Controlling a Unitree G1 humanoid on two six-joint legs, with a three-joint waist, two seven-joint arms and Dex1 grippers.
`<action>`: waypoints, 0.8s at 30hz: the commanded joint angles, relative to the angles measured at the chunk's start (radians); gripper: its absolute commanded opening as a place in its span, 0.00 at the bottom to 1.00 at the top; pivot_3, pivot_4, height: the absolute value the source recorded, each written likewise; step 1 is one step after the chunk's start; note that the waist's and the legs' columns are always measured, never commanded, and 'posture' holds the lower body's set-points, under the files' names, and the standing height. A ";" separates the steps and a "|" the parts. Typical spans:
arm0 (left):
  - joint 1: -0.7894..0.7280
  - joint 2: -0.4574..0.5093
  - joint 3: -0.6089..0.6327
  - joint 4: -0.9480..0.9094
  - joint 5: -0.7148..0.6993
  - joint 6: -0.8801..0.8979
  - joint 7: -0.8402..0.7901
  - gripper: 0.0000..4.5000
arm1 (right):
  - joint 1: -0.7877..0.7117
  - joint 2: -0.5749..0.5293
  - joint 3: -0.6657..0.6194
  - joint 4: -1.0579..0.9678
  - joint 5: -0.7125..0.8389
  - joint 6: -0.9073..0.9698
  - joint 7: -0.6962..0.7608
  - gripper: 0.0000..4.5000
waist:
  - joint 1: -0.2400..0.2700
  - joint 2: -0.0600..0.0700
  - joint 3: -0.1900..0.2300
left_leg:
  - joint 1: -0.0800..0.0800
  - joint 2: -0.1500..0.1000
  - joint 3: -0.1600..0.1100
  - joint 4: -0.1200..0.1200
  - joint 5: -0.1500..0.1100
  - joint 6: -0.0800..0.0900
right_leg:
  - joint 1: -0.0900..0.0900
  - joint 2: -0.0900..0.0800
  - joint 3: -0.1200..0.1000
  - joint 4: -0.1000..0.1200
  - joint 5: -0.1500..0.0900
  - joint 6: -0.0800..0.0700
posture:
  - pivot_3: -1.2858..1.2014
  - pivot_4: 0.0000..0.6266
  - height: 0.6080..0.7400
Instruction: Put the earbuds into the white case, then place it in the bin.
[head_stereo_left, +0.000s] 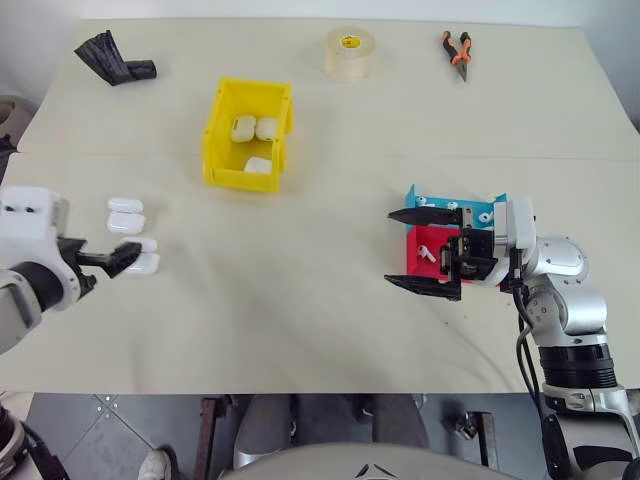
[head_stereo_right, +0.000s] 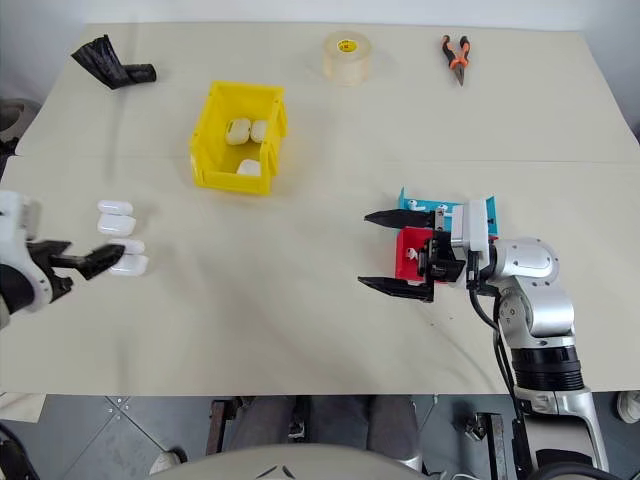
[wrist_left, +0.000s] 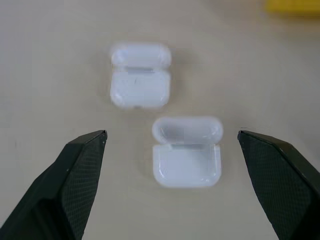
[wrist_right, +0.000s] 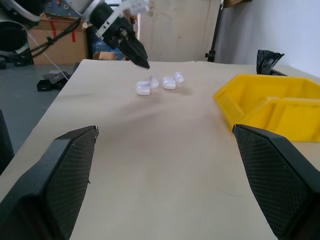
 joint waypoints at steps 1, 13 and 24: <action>-0.018 -0.004 -0.026 0.030 -0.021 0.015 0.050 0.99 | -0.004 -0.005 -0.012 -0.021 0.019 -0.006 0.008 1.00 | -0.002 0.000 0.000 | 0.000 0.000 0.000 0.000 0.000 0.000 | 0.000 0.000 0.000 0.000 0.000 0.000 | 0.52 0.24 1.00; -0.090 -0.084 -0.147 0.109 0.063 0.015 0.100 0.99 | 0.040 -0.011 -0.025 -0.101 0.039 0.017 -0.031 1.00 | -0.001 -0.001 0.000 | 0.000 0.000 0.000 0.000 0.000 -0.002 | 0.000 0.000 0.000 0.000 0.000 -0.001 | 0.52 0.24 1.00; -0.079 -0.061 -0.197 0.147 0.140 0.015 0.028 0.95 | 0.059 -0.008 -0.025 -0.124 0.028 0.003 -0.074 1.00 | 0.000 0.001 -0.001 | 0.001 0.000 0.001 0.000 0.000 -0.002 | 0.000 0.000 0.001 0.001 0.000 -0.001 | 0.52 0.24 1.00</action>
